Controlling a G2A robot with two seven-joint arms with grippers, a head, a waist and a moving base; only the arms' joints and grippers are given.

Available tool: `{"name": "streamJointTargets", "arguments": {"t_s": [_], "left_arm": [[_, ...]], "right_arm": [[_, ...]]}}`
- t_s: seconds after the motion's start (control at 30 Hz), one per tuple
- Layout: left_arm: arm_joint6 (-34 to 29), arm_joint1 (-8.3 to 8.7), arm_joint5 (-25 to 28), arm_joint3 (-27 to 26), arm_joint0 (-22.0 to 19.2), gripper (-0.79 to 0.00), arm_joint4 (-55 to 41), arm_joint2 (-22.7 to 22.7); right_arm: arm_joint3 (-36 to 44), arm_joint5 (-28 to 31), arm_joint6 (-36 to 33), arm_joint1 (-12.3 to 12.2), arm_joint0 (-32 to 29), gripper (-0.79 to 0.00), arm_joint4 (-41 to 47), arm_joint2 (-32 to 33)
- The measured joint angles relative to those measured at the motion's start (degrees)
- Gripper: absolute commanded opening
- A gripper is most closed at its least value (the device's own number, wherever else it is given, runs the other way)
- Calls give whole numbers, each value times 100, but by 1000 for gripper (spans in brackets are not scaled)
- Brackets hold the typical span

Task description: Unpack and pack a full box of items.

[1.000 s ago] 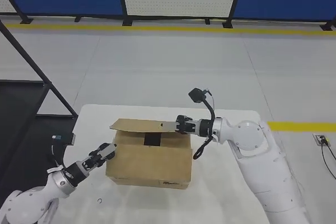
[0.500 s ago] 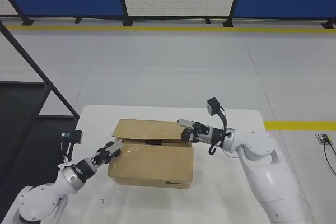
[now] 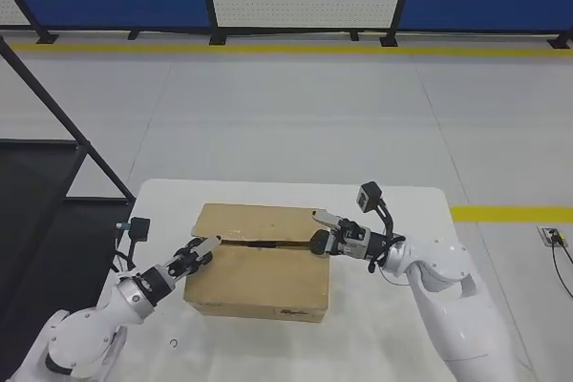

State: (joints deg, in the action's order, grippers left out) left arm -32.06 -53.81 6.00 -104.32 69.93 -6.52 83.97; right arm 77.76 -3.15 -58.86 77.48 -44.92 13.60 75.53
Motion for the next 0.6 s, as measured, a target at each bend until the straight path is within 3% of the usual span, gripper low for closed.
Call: {"name": "streamJointTargets", "arguments": {"t_s": [0.13,0.43,0.6], "left_arm": [[146,-16,141,2,38,0,-278,162],[755,11,323,388,693,0,-999,1466],[317,47,227,504,1133,0,-890,1864]], "right_arm": [[-24,71,36,-21,20,0,-197,-116],[32,331,-22,-61,70,0,-572,-404],[78,454,-65,-78,123,0,-765,-491]]}}
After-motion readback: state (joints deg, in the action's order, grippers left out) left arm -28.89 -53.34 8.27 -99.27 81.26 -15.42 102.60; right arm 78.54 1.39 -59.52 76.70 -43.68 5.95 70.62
